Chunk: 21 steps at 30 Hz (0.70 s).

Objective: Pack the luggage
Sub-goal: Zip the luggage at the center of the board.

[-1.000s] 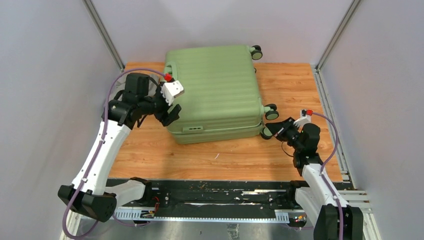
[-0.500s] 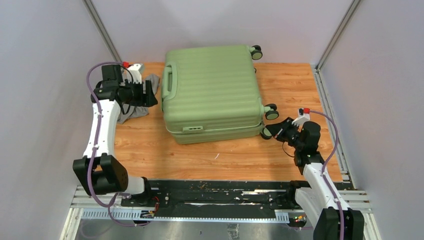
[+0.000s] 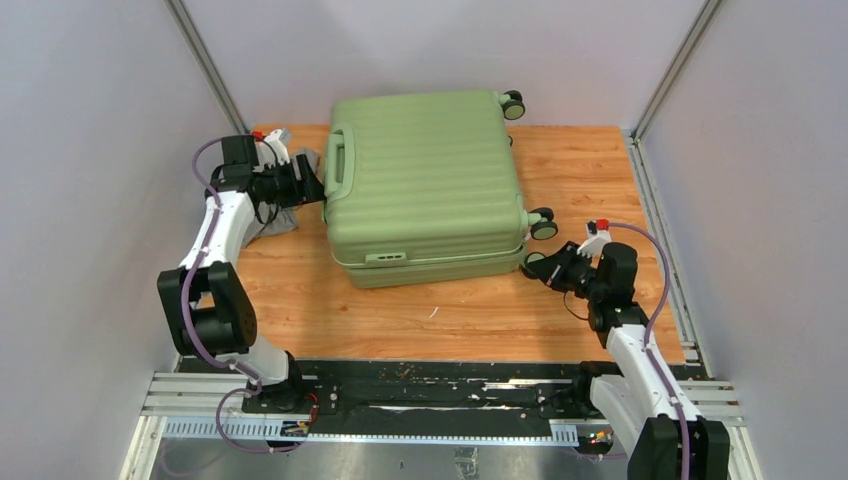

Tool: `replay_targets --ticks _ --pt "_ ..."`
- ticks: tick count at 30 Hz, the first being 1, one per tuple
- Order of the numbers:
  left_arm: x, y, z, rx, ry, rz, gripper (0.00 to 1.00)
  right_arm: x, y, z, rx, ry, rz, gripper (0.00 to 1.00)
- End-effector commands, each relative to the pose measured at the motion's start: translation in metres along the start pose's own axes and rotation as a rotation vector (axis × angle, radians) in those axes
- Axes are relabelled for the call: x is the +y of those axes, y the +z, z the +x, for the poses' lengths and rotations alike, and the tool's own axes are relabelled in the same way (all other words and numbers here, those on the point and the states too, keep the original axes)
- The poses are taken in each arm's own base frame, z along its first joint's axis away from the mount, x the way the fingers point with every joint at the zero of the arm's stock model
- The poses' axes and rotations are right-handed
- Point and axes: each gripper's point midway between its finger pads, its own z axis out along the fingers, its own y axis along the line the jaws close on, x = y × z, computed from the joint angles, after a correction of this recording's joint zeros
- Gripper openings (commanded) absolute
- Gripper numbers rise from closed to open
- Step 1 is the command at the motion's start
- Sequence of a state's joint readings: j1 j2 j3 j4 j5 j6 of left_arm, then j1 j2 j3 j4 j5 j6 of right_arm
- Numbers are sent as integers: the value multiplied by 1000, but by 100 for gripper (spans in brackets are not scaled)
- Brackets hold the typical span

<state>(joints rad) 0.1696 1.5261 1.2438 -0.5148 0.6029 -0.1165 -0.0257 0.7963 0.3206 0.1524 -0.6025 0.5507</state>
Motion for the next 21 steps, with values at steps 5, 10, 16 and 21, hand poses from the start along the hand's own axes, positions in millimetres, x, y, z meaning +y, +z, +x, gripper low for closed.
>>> replay_targets --ticks 5,10,16,21 --pt "-14 36 1 10 -49 108 55 9 -4 12 79 -26 -31 3" --pt "-34 36 -9 11 -66 171 20 11 -9 -2 40 -50 2 10" --pt "-71 9 -49 -58 -81 268 0 4 -12 -9 -3 8 75 18" --pt "-99 -8 -63 -78 -141 374 0 19 -11 -28 -72 28 21 19"
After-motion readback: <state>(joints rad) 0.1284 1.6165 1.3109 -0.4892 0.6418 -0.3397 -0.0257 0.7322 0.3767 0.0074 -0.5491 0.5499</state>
